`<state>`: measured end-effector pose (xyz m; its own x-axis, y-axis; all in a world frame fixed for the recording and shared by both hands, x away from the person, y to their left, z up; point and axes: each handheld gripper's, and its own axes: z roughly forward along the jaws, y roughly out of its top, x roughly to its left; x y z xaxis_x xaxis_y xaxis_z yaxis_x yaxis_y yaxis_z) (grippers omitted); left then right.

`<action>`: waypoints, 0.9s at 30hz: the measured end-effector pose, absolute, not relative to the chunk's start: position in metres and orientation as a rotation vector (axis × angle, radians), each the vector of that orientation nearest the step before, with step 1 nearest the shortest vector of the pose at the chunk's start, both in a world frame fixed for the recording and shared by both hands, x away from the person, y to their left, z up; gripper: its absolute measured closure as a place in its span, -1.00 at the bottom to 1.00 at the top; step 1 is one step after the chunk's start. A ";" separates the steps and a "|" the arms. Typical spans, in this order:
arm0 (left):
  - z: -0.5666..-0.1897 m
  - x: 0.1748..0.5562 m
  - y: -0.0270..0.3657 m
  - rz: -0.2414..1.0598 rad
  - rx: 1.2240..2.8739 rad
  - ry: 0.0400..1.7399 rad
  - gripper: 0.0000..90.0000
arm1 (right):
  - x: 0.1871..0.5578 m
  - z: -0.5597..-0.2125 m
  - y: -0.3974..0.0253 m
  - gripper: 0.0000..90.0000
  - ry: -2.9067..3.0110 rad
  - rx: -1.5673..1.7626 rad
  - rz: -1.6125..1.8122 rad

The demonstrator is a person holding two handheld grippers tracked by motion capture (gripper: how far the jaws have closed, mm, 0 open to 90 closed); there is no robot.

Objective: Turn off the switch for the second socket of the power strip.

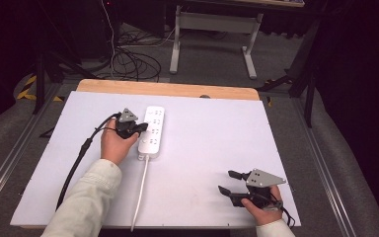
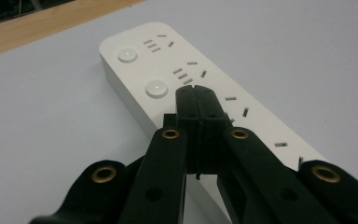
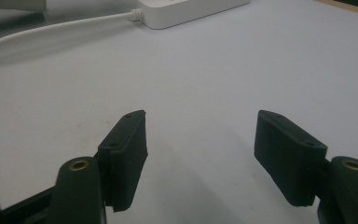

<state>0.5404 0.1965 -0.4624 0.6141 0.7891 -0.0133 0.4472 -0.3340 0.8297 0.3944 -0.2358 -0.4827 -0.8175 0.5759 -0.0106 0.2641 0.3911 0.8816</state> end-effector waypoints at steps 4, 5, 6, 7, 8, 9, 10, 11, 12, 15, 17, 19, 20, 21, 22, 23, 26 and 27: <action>-0.455 0.538 0.201 0.501 1.970 0.969 1.00 | 0.394 -0.483 -0.236 -0.21 2.339 0.737 1.397; -0.454 0.537 0.201 0.499 1.966 0.967 1.00 | 0.394 -0.483 -0.236 -0.21 2.339 0.734 1.397; -0.451 0.535 0.202 0.502 1.966 0.960 1.00 | 0.394 -0.483 -0.236 -0.21 2.339 0.734 1.397; -0.451 0.535 0.202 0.502 1.966 0.960 1.00 | 0.394 -0.483 -0.236 -0.21 2.338 0.734 1.397; -0.450 0.534 0.202 0.493 1.963 0.958 1.00 | 0.394 -0.483 -0.236 -0.21 2.338 0.734 1.397; -0.450 0.533 0.202 0.495 1.965 0.956 1.00 | 0.394 -0.482 -0.236 -0.21 2.336 0.735 1.398; -0.449 0.533 0.202 0.492 1.963 0.952 1.00 | 0.394 -0.482 -0.236 -0.21 2.336 0.736 1.397; -0.448 0.532 0.201 0.493 1.967 0.947 1.00 | 0.394 -0.482 -0.236 -0.21 2.336 0.736 1.397; -0.447 0.531 0.201 0.487 1.960 0.943 1.00 | 0.394 -0.482 -0.236 -0.21 2.335 0.738 1.397; -0.443 0.529 0.200 0.492 1.947 0.929 1.00 | 0.394 -0.482 -0.236 -0.21 2.335 0.739 1.396; -0.440 0.527 0.199 0.488 1.947 0.924 1.00 | 0.394 -0.482 -0.236 -0.21 2.335 0.739 1.396; -0.438 0.526 0.198 0.493 1.958 0.916 1.00 | 0.394 -0.482 -0.236 -0.21 2.335 0.739 1.396; -0.438 0.525 0.198 0.490 1.957 0.916 1.00 | 0.394 -0.482 -0.236 -0.21 2.335 0.739 1.396; -0.437 0.525 0.198 0.491 1.958 0.913 1.00 | 0.394 -0.482 -0.236 -0.21 2.335 0.739 1.395; -0.437 0.524 0.198 0.488 1.955 0.914 1.00 | 0.394 -0.482 -0.236 -0.21 2.335 0.739 1.396; -0.436 0.523 0.198 0.486 1.955 0.911 1.00 | 0.394 -0.482 -0.236 -0.21 2.335 0.738 1.396; -0.434 0.520 0.198 0.479 1.951 0.905 0.92 | 0.394 -0.482 -0.236 -0.21 2.334 0.736 1.394; -0.433 0.519 0.198 0.491 1.956 0.906 0.59 | 0.394 -0.482 -0.236 -0.21 2.335 0.738 1.394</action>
<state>0.5191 0.1983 -0.4326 0.6530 0.7572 -0.0144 0.4007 -0.3293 0.8550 0.3941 -0.2362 -0.4823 -0.8143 0.5803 -0.0115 0.2651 0.3895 0.8821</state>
